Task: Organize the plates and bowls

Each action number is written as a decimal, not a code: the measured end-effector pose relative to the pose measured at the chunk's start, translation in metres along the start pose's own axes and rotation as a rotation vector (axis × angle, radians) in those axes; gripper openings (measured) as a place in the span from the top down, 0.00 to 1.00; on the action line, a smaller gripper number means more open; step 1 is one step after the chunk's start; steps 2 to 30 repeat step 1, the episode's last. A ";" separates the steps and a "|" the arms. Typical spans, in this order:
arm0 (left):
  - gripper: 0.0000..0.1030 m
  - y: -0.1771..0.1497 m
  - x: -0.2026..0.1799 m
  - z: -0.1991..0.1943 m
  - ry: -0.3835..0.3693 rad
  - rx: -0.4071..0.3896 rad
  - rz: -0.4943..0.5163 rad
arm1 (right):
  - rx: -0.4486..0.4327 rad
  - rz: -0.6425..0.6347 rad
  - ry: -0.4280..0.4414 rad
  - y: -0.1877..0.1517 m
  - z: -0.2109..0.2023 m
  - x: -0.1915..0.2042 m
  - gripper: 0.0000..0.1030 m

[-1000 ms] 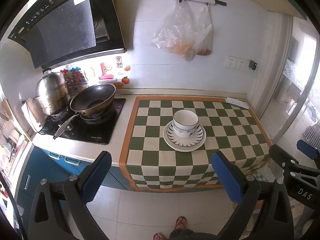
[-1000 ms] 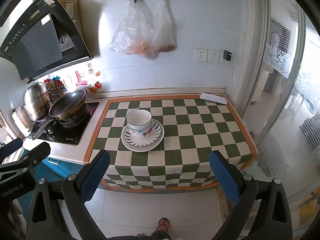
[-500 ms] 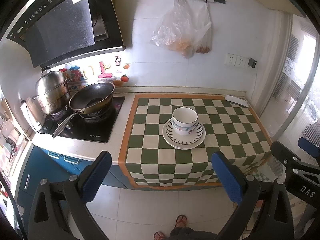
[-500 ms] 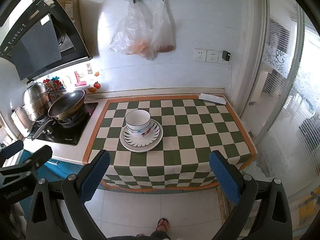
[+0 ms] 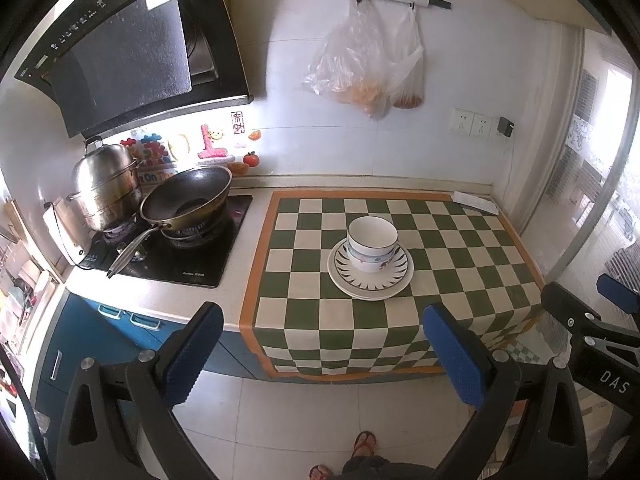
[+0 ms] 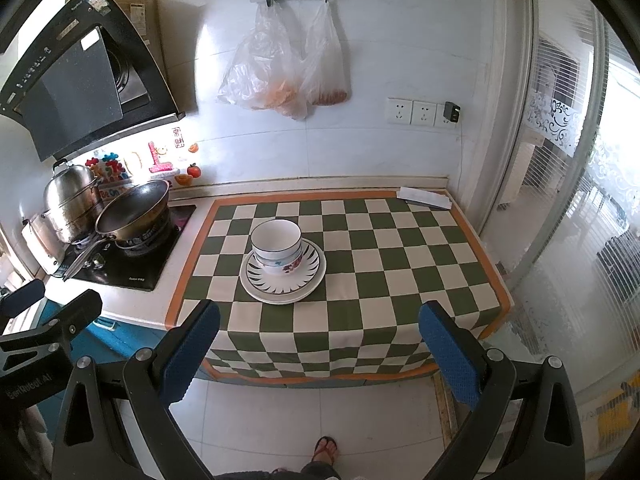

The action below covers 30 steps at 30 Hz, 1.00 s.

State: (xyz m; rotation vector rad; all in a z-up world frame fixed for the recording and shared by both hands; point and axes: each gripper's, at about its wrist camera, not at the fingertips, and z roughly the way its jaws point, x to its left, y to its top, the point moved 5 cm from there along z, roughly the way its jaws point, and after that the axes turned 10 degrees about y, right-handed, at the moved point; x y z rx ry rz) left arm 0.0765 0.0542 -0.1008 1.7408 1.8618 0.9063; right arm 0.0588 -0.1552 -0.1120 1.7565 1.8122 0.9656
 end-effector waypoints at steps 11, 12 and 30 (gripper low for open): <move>0.01 0.000 0.000 0.000 -0.001 0.000 -0.002 | 0.000 -0.001 0.000 -0.001 0.000 -0.001 0.01; 0.01 0.000 0.000 0.000 -0.001 0.000 -0.002 | 0.000 -0.001 0.000 -0.001 0.000 -0.001 0.01; 0.01 0.000 0.000 0.000 -0.001 0.000 -0.002 | 0.000 -0.001 0.000 -0.001 0.000 -0.001 0.01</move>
